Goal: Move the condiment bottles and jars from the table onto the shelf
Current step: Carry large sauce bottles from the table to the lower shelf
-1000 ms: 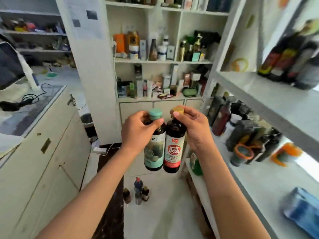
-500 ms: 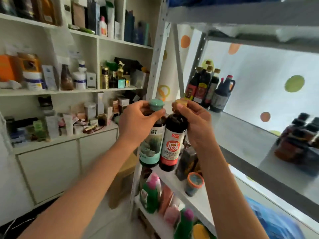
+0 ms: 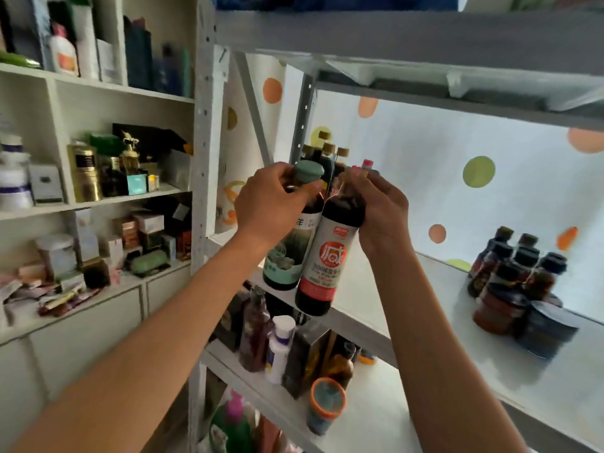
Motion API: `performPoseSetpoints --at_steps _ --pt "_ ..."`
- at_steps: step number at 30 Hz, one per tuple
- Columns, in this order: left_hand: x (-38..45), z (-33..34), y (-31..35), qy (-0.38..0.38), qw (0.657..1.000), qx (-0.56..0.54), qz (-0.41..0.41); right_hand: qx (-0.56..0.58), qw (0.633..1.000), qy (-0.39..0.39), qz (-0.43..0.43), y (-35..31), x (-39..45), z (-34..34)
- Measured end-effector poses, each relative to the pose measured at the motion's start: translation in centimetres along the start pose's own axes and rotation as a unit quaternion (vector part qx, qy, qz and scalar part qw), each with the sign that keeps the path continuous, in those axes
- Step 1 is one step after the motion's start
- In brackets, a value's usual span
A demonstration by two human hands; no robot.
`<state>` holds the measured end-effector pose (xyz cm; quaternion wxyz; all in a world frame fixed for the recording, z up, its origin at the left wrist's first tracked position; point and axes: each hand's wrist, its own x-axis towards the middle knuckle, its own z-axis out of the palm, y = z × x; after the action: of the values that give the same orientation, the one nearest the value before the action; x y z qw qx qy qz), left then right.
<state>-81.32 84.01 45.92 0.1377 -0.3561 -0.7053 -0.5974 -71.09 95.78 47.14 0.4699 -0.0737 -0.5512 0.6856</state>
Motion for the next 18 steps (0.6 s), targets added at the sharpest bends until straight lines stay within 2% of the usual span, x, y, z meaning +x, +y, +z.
performPoseSetpoints --at_steps 6,11,14,18 --pt "4.6 4.9 -1.0 0.006 1.0 0.0 -0.003 -0.05 0.997 -0.013 -0.053 0.0 5.0 -1.9" --pt "5.2 8.3 -3.1 -0.014 0.999 0.022 -0.02 -0.06 0.997 0.01 -0.043 2.3 7.5 -3.6" --pt "5.0 9.7 -3.8 -0.005 0.999 0.043 -0.028 -0.064 0.997 -0.008 -0.048 3.4 8.1 -4.4" --pt "3.8 10.1 -4.7 -0.027 0.999 0.031 -0.011 -0.148 0.984 -0.016 -0.092 4.6 7.6 -4.6"
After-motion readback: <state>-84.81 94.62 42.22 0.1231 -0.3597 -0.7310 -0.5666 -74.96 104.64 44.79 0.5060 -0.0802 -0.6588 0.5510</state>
